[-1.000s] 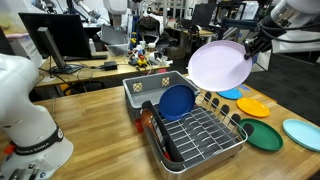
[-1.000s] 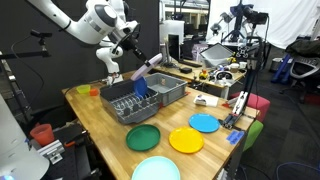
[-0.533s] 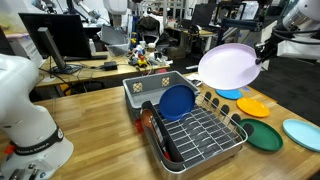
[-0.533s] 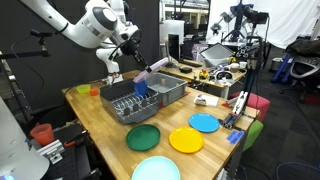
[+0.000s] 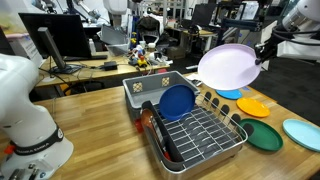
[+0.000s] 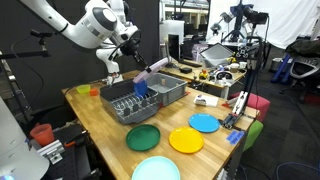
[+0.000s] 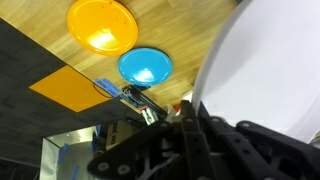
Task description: Remove the white plate from the dish rack and put it on the right side of the table
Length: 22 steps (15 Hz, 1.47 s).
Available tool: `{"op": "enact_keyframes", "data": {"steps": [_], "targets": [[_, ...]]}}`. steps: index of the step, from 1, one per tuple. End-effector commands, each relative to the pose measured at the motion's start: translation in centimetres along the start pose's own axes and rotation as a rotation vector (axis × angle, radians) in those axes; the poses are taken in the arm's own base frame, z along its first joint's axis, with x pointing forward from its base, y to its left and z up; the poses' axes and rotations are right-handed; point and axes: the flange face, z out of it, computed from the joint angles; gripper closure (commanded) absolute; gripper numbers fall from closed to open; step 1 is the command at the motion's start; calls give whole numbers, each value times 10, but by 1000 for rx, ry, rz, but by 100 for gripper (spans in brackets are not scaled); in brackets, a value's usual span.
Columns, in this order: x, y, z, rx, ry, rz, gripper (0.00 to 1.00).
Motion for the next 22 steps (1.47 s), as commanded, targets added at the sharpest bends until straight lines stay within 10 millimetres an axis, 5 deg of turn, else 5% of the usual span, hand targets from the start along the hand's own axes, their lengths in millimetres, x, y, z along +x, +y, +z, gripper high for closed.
{"op": "enact_keyframes", "data": {"steps": [1,5,11,16,22], "targets": [[0,0,0,0,0,0,94],[8,3,3,28,-22,77,99],[55,52,25,79,-77,478,99],[55,78,73,-3,-106,613,99],[45,74,127,-93,-173,704,99]]}}
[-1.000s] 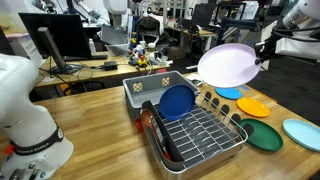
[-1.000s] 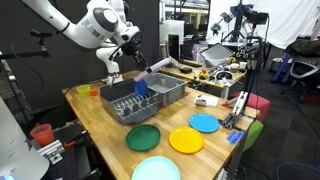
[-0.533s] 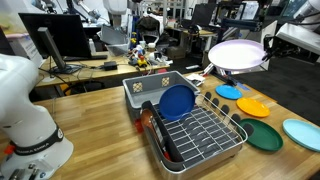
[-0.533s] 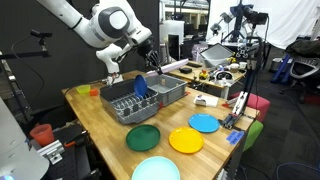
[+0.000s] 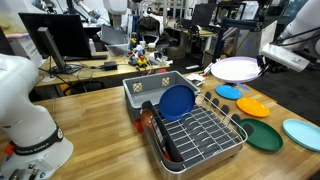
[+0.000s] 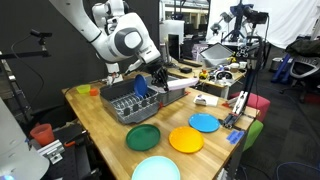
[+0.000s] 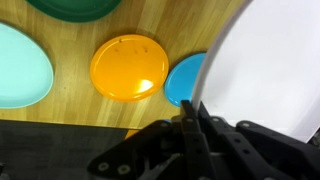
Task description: Remove the white plate from the dish rack and put it on the right side of the table
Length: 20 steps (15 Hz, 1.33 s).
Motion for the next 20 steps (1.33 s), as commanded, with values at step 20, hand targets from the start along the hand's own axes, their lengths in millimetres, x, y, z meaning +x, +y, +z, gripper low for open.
{"op": "enact_keyframes", "data": {"steps": [20], "targets": [[-24,3,106,-252,-181,-60,99]]}}
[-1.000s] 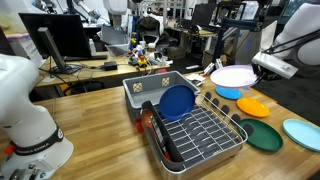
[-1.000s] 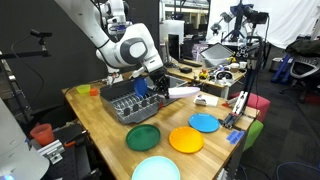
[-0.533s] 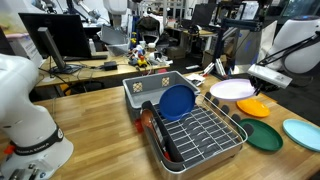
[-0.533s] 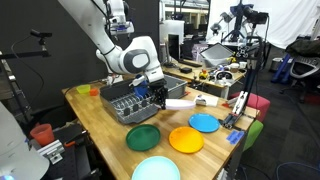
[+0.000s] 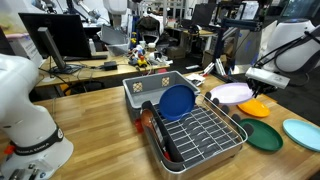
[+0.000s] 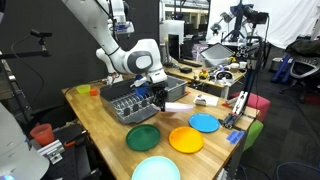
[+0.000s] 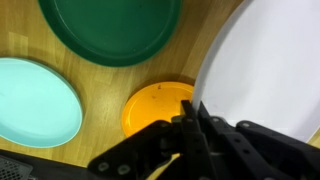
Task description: Remove the white plate from the dish rack and put it on the right side of the table
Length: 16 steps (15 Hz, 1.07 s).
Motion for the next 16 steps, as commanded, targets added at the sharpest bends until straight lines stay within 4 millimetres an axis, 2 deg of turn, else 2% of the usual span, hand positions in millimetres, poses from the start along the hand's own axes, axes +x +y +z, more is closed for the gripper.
{"op": "enact_keyframes", "data": {"steps": [1,16], "targets": [[4,-6,8,-28,-23,-35,99],[3,-23,40,-69,-22,-68,99]]}}
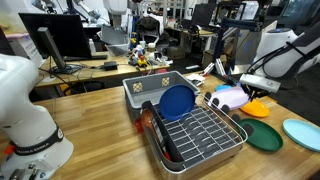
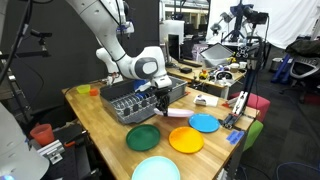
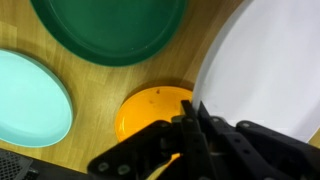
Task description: Remove the white plate from the dish rack and put it on the right side of the table
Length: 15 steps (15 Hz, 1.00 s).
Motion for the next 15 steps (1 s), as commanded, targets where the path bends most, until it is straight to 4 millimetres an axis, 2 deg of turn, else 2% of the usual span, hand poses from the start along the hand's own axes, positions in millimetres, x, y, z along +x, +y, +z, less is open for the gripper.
{"op": "enact_keyframes", "data": {"steps": [1,8,13,14,15], "targets": [[-2,-6,7,-15,-27,-18,99],[-8,-6,16,-23,-44,-33,99],[-22,-5,24,-39,-82,-84,97],[-24,-5,26,-46,-86,-95,79],[-26,-5,28,-53,-93,-99,68]]}}
